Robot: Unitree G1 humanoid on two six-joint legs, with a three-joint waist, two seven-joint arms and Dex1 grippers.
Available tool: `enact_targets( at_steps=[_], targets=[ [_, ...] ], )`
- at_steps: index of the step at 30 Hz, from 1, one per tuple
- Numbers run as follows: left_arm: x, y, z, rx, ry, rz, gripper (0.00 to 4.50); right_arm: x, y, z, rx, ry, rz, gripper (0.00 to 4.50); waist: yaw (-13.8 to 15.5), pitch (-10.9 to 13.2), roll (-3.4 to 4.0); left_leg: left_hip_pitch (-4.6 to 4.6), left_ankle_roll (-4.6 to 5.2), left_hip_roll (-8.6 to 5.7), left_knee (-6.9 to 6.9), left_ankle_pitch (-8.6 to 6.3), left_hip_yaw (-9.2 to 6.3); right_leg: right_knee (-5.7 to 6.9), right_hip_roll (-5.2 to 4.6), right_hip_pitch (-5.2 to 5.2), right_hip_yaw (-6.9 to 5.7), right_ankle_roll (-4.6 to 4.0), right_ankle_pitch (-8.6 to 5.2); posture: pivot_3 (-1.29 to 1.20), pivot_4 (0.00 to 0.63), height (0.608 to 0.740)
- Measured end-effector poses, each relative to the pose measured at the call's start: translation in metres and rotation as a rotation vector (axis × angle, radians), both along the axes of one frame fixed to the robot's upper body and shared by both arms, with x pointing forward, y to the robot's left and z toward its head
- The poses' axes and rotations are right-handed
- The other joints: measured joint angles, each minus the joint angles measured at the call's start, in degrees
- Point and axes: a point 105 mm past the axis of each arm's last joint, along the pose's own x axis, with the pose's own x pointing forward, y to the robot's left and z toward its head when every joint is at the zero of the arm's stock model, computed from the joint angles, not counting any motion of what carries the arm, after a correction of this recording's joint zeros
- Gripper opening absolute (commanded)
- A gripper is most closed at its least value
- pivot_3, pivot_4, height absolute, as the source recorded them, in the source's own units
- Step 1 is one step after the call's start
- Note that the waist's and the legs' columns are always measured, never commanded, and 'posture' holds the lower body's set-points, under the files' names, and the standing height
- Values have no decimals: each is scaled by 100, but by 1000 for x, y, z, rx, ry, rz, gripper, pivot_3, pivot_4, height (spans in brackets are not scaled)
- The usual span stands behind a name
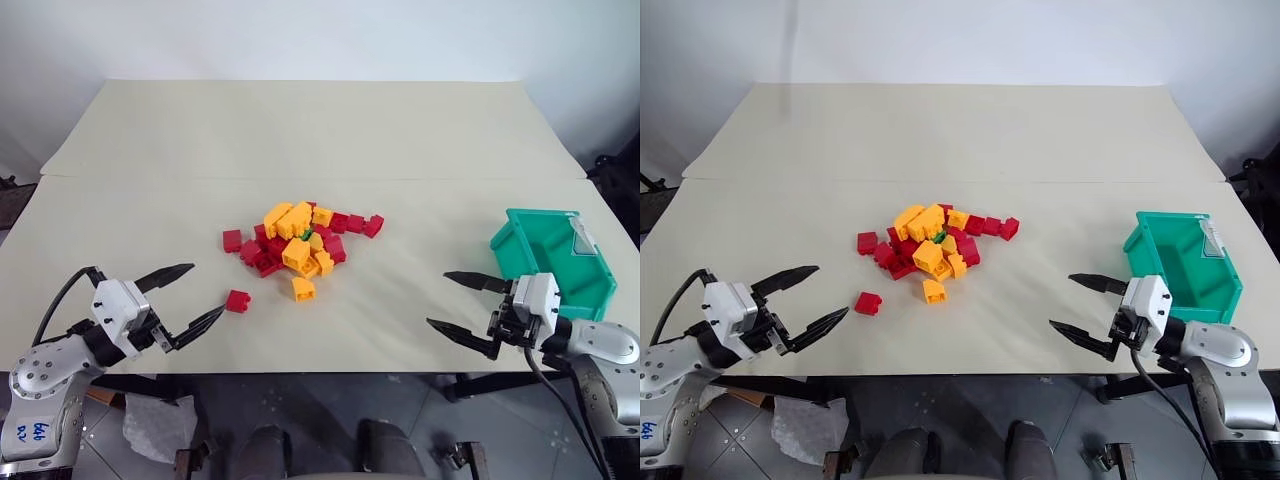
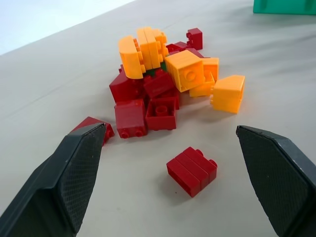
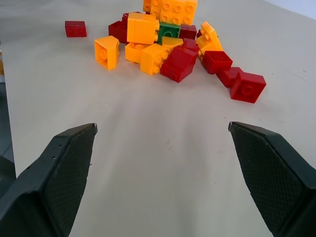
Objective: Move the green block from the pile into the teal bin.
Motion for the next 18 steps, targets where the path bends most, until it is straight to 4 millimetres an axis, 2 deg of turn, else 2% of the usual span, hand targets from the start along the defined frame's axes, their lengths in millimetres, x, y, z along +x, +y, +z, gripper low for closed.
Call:
enact_targets(
  at_steps=[5, 8, 13, 18],
  targets=[
    [-2, 4, -4, -19, 41, 23, 4500, 2, 1, 1, 12, 3, -22, 4472, -1, 0, 0, 0, 0, 1, 0, 0, 0, 1, 0, 0, 0, 0, 0, 0, 150, 740],
    [-2, 8, -7, -53, 78, 43, 4500, 5, 12, 10, 48, -24, -19, 4472, -10, 0, 0, 1, -1, 2, 0, -1, -3, 2, 0, -1, 0, 0, 0, 0, 150, 740],
    [-3, 40, -13, -114, 99, 229, 4500, 12, 45, 37, 177, -97, 15, 4472, -15, 2, 2, 8, -4, 8, -3, -3, -14, 4, 1, -7, 0, -2, 1, 0, 150, 740],
    [-16, 63, -31, -167, 128, 360, 4500, 16, 56, 46, 199, -109, 16, 4472, 17, 1, 1, 7, 4, 6, 1, -20, -11, 1, -4, -5, -9, -2, 2, 0, 150, 740]
  ],
)
